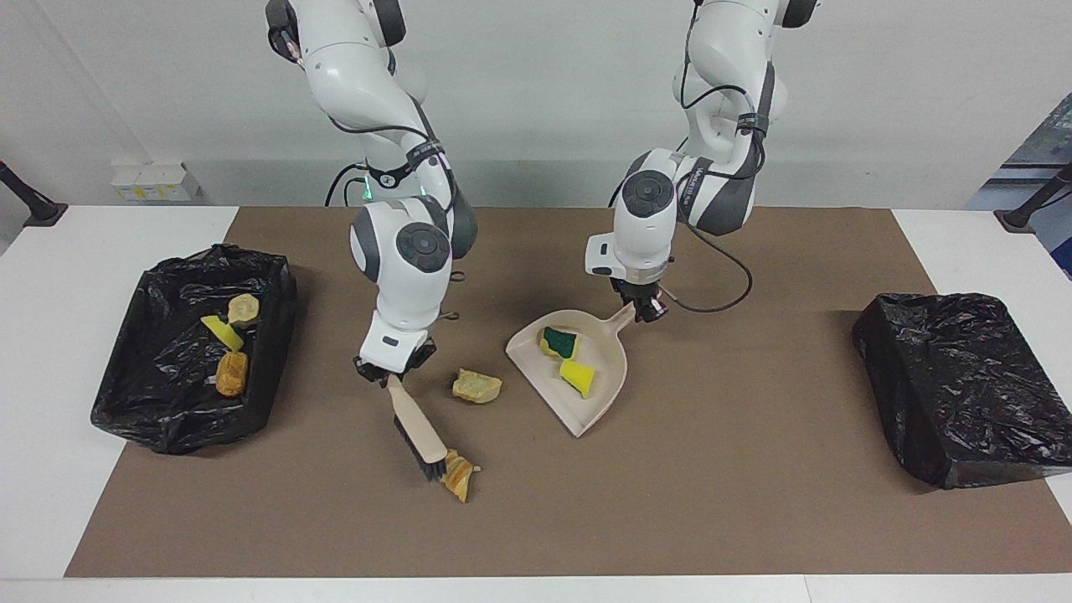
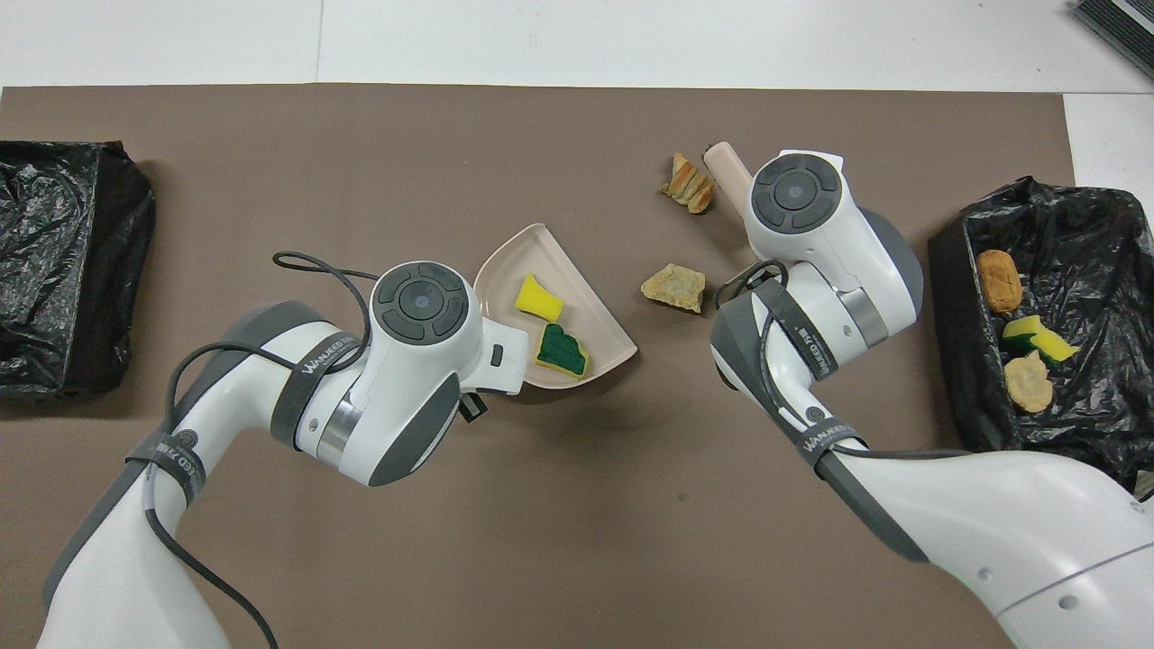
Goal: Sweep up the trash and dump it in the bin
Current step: 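Sweep the bread pieces toward the dustpan with the right gripper's brush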
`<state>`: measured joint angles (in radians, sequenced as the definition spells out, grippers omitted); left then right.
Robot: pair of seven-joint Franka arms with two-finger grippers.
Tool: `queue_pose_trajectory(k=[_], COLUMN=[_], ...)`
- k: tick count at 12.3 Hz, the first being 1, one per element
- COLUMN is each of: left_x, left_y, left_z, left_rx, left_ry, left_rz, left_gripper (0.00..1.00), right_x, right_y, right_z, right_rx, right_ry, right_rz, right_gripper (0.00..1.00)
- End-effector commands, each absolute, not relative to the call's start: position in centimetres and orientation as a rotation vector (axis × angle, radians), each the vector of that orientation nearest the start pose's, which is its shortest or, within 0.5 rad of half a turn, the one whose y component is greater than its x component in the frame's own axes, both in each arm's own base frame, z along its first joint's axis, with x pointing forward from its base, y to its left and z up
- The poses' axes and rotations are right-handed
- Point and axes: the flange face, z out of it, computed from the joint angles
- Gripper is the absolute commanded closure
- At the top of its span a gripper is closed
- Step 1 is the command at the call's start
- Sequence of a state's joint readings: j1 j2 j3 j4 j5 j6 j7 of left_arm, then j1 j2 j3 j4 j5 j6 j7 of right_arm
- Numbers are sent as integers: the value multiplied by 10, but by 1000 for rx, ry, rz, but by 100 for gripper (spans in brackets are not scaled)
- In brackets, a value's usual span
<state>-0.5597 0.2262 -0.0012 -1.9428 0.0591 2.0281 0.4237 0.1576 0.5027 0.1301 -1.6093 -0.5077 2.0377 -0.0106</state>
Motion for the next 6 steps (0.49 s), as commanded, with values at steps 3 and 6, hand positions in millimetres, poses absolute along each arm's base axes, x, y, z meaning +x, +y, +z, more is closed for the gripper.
queue_pose_trajectory(k=[3,6], left_x=[484,483], left_y=[-309,-306], left_z=[356,355], left_rx=[-2690,-2691], left_ry=[1485,1483], left_rz=[249,256], left_gripper=[100,100], right_x=[699,682], right_y=[164,183], right_z=[321,324], right_rx=[-3454,-3452], right_ry=[-1074,-1085], right_rz=[1,134], right_gripper=[100,100])
